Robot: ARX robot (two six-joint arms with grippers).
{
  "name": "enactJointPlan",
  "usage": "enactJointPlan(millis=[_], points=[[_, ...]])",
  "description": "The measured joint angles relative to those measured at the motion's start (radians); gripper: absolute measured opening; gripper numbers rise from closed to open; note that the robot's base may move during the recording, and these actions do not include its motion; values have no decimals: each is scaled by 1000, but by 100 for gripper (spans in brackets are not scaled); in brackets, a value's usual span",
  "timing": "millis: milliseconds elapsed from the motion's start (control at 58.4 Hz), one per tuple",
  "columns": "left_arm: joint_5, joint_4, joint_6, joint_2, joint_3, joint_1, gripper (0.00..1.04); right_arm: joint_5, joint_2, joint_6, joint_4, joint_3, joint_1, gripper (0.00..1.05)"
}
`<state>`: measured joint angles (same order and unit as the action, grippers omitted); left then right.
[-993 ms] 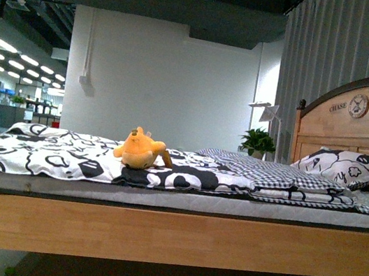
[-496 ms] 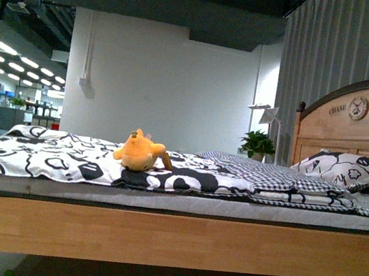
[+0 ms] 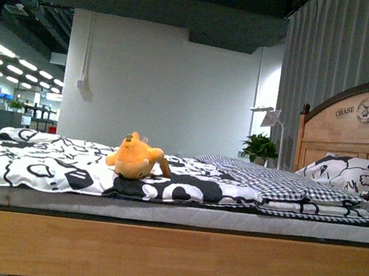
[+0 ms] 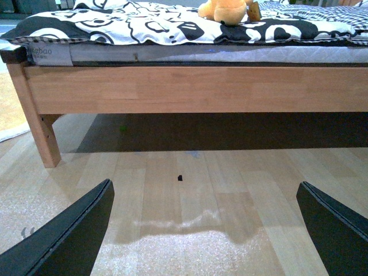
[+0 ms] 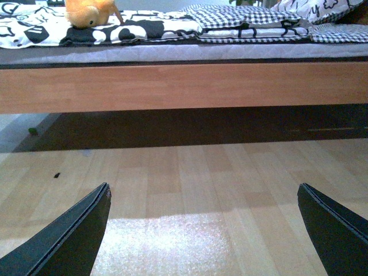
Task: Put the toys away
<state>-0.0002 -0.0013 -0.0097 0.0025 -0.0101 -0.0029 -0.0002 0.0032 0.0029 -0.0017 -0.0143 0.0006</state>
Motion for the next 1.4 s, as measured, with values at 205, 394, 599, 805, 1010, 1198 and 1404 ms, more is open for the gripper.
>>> enactJointPlan(millis=[205, 394, 599, 805, 1010, 1198, 1404], points=[[0, 0, 0, 0, 0, 0, 98, 0, 0, 0, 0, 0, 0, 98], [0, 0, 0, 0, 0, 0, 98, 0, 0, 0, 0, 0, 0, 98], [0, 0, 0, 0, 0, 0, 98, 0, 0, 0, 0, 0, 0, 98], [0, 0, 0, 0, 0, 0, 98, 0, 0, 0, 0, 0, 0, 98], [0, 0, 0, -1, 0, 0, 98, 0, 0, 0, 0, 0, 0, 98], [0, 0, 0, -1, 0, 0, 98, 0, 0, 0, 0, 0, 0, 98], [0, 0, 0, -1, 0, 0, 98, 0, 0, 0, 0, 0, 0, 98]])
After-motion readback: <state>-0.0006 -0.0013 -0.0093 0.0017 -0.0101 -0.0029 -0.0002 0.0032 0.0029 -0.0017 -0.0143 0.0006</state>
